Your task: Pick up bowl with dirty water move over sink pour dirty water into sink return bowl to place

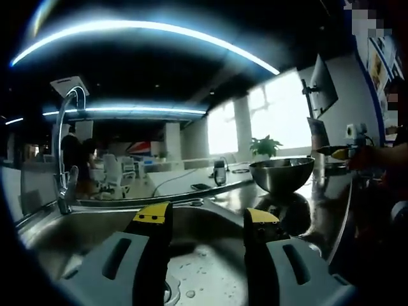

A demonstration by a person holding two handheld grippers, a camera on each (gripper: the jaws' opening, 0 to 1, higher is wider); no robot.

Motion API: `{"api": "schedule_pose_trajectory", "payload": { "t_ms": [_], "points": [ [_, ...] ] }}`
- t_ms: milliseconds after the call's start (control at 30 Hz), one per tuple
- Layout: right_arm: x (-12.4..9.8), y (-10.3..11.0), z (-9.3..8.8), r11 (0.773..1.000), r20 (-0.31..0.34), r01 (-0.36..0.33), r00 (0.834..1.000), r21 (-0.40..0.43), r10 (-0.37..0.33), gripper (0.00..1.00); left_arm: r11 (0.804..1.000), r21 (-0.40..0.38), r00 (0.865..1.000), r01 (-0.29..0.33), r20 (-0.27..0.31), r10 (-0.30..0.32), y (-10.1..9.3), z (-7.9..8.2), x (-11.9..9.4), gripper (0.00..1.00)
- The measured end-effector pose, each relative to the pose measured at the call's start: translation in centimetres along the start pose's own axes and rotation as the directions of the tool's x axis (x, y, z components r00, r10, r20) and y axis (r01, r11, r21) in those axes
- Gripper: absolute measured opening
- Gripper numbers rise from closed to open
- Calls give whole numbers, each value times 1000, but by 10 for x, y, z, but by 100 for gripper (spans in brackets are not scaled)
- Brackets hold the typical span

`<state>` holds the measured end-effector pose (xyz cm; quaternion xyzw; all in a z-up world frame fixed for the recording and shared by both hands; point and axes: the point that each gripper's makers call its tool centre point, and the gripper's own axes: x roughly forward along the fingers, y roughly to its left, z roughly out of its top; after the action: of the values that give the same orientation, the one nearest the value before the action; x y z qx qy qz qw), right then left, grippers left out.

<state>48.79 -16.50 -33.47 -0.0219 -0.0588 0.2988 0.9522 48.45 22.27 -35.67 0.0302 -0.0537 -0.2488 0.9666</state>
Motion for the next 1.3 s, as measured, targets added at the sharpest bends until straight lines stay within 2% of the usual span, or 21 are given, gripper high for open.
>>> {"api": "schedule_pose_trajectory", "payload": {
  "t_ms": [67, 200, 233, 333, 367, 433, 467, 533, 633, 767, 900, 1000, 1033, 1067, 1167, 1300],
  "points": [
    [2, 2, -2, 1000, 7, -10, 1000, 3, 10, 82, 1000, -7, 1000, -7, 9, 7, 2, 2, 0, 43],
    [4, 10, -12, 999, -28, -30, 999, -28, 29, 83, 1000, -22, 1000, -9, 20, 10, 2, 4, -1, 43],
    [4, 13, -8, 998, -11, -37, 999, -49, 37, 83, 1000, -19, 1000, -9, 18, 9, 1, 4, -1, 43],
    [2, 14, -8, 999, 7, -50, 999, -22, 50, 84, 1000, -9, 1000, -4, 13, 4, -1, 3, -1, 43],
    [2, 14, -11, 999, -3, -46, 999, -25, 46, 84, 1000, 0, 1000, -5, 11, 5, -1, 2, -1, 43],
    [1, 12, -22, 995, -50, -39, 998, -91, 35, 84, 1000, 9, 1000, -11, 17, 10, 0, 4, -1, 41],
    [1, 13, -26, 991, -71, -47, 997, -123, 38, 84, 1000, -1, 1000, 6, 16, -6, -1, 4, 1, 40],
    [2, 14, -25, 993, -65, -50, 997, -111, 43, 84, 1000, -5, 1000, 15, 5, -15, 3, 6, 3, 40],
    [0, 11, -20, 996, -35, -52, 998, -79, 49, 84, 998, -58, 999, 22, 42, -20, 4, 15, 0, 40],
    [-2, 4, -12, 999, 12, -44, 999, -16, 44, 83, 998, -55, 999, 26, 40, -23, 6, 14, -1, 41],
    [-1, 7, -14, 998, 2, -50, 999, -34, 50, 82, 999, -41, 998, 32, 51, -30, 6, 17, 4, 41],
    [-1, 11, -16, 996, -10, -60, 998, -59, 59, 82, 998, -61, 999, 29, 37, -26, 12, 9, 9, 41],
    [-1, 11, -17, 996, -14, -60, 998, -61, 60, 82, 997, -75, 1000, 24, 11, -23, 12, 1, 8, 41],
    [-1, 10, -17, 996, -16, -59, 998, -64, 58, 82, 999, -46, 999, 28, -17, -29, 10, -3, 8, 42],
    [-2, 9, -17, 997, -13, -59, 998, -57, 59, 82, 997, -48, 999, 53, -4, -53, 0, 0, 7, 49],
    [-3, 8, -14, 997, 1, -57, 998, -42, 57, 80, 999, -15, 999, 39, -16, -40, 2, -2, 7, 47]
  ]
}}
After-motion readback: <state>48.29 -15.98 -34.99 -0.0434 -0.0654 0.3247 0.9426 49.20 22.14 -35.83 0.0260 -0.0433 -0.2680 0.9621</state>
